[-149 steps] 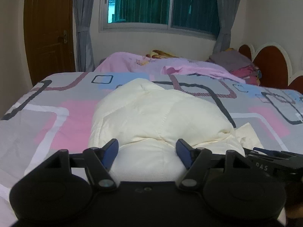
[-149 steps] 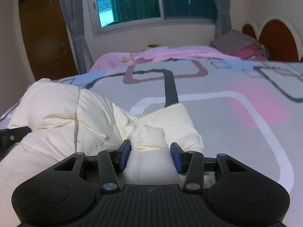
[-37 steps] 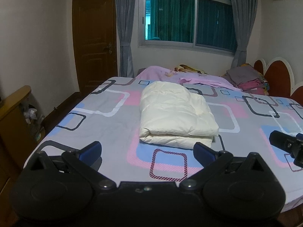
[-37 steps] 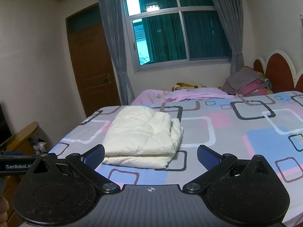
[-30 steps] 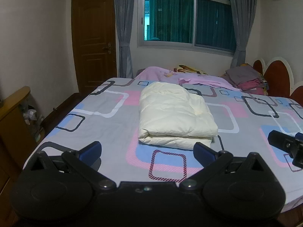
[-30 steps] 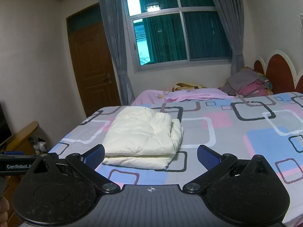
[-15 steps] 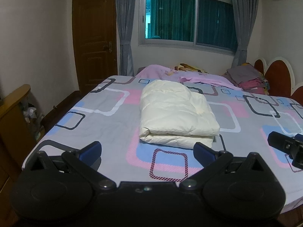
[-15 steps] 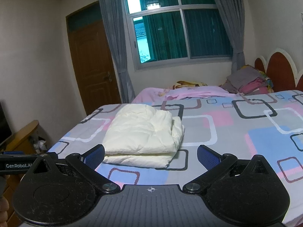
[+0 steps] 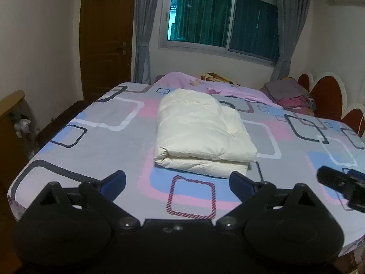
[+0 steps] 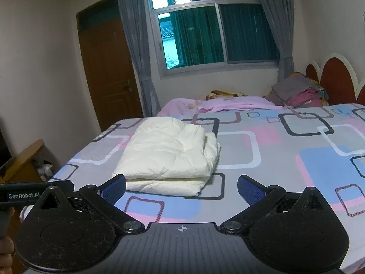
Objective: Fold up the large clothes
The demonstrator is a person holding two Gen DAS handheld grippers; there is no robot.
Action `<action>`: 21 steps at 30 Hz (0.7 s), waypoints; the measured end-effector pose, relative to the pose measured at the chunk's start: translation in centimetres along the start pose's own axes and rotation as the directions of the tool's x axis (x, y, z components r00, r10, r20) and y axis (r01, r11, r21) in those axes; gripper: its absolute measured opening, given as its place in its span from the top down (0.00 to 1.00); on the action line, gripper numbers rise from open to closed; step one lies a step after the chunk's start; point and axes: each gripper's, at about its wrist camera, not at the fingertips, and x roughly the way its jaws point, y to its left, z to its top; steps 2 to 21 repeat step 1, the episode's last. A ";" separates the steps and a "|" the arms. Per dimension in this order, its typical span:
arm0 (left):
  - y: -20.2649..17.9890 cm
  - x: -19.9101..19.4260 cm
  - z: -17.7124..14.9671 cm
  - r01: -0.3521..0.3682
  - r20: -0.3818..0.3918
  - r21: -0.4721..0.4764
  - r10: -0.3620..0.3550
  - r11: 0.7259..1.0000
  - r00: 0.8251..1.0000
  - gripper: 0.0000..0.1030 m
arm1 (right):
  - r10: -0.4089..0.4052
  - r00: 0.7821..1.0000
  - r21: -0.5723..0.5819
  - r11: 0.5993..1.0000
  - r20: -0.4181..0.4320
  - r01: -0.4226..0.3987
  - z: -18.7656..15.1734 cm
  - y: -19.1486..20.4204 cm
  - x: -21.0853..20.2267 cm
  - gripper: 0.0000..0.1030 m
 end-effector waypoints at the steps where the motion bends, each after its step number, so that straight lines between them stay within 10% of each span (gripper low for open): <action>1: 0.1 0.4 0.0 -0.005 -0.001 0.006 0.005 1.000 1.000 0.01 | -0.006 1.000 -0.003 1.000 -0.002 0.006 -0.1 -0.2 0.3 0.00; 21: 0.1 0.4 0.0 -0.005 -0.001 0.006 0.005 1.000 1.000 0.01 | -0.006 1.000 -0.003 1.000 -0.002 0.006 -0.1 -0.2 0.3 0.00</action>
